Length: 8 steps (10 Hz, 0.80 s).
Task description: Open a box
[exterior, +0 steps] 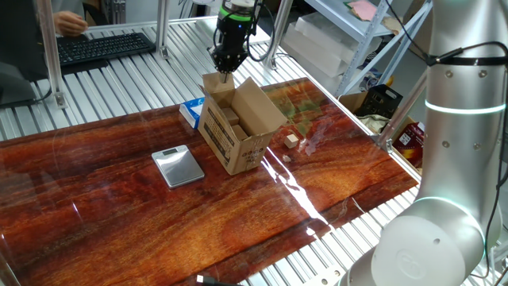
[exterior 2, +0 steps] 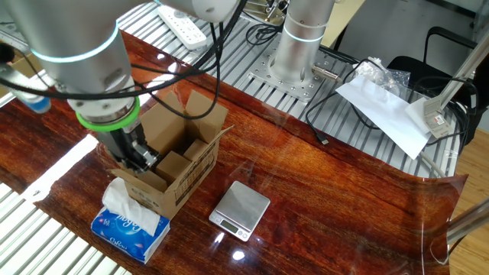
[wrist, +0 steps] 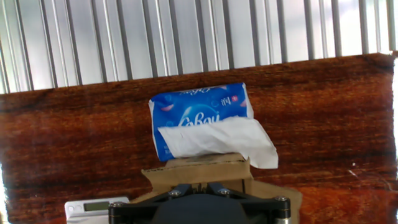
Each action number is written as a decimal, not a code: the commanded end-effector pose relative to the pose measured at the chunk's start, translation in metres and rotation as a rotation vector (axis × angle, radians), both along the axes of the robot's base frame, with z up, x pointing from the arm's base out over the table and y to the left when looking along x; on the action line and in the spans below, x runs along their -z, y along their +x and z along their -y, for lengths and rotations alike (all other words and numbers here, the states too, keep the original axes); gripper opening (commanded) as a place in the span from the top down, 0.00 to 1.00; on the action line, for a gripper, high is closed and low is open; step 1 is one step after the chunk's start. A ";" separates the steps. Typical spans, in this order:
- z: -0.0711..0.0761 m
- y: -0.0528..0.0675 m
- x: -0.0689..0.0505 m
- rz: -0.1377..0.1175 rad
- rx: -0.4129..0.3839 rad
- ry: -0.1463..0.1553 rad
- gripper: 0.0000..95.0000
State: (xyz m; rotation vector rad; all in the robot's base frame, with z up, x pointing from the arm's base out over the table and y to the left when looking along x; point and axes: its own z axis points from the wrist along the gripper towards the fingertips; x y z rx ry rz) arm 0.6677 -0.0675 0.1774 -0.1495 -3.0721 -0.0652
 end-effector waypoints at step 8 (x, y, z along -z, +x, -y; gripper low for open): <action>-0.016 -0.015 -0.023 -0.036 0.023 0.009 1.00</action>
